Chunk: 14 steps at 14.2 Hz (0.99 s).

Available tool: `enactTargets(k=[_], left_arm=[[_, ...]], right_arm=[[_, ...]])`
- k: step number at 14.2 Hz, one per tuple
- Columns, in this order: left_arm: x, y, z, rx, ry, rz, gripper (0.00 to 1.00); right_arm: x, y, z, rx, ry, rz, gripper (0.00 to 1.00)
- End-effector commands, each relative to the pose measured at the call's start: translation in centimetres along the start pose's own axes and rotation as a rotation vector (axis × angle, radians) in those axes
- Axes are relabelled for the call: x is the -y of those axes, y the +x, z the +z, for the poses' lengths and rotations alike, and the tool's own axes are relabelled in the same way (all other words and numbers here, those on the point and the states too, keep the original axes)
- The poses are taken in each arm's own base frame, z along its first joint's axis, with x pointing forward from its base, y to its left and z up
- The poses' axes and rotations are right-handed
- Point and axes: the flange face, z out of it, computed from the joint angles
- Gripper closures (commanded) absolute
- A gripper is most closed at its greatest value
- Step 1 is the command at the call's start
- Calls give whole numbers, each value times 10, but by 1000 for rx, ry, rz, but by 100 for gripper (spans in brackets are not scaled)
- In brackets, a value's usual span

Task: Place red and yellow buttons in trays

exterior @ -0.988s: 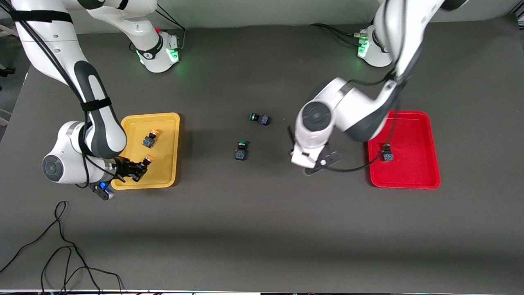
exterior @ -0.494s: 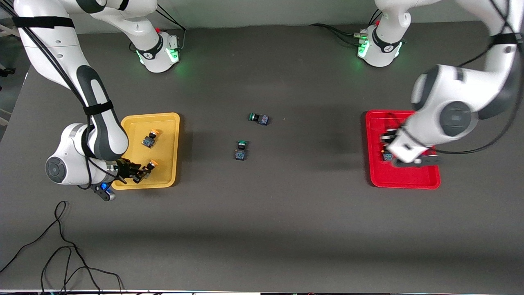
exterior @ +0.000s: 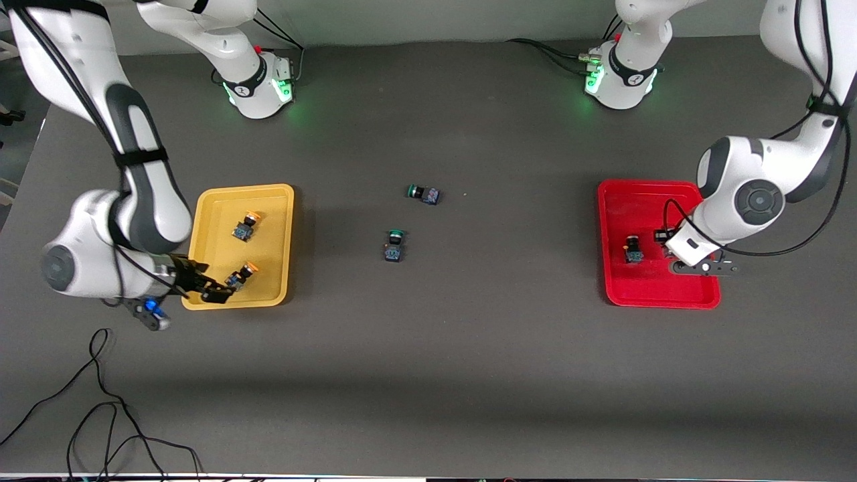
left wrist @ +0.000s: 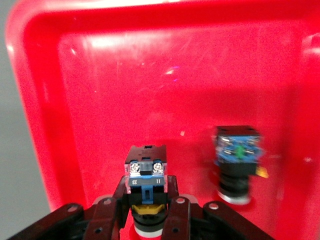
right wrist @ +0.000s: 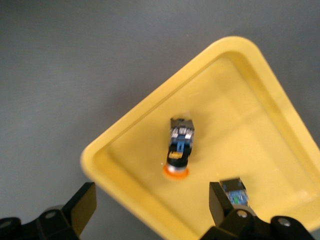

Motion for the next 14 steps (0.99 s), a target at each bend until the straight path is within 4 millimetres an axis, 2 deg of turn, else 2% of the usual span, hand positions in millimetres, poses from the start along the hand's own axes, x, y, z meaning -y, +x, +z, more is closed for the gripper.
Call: enactTargets(k=[1, 2, 3, 5, 8, 9, 10, 12, 14], left_arm=[[8, 6, 1, -16, 5, 21, 20], [10, 8, -5, -17, 11, 25, 0], [15, 12, -18, -21, 24, 35, 0], [30, 20, -59, 19, 55, 29, 0], [43, 25, -140, 57, 3, 15, 0], [48, 22, -167, 52, -18, 32, 0], [53, 17, -194, 61, -33, 34, 0], [56, 7, -243, 72, -32, 22, 0], [52, -9, -295, 64, -65, 22, 0]], right_arm=[[-7, -38, -75, -47, 12, -85, 0], [-10, -53, -103, -56, 28, -130, 0], [-11, -70, -132, -68, 45, -159, 0], [-13, -102, -191, -110, 69, -254, 0], [-31, -130, -270, -206, 65, -416, 0], [-34, -139, -289, -211, 55, -477, 0], [-42, -145, -300, -203, 25, -508, 0], [-50, -154, -310, -206, 10, -517, 0], [-50, -157, -310, -212, -6, -530, 0]])
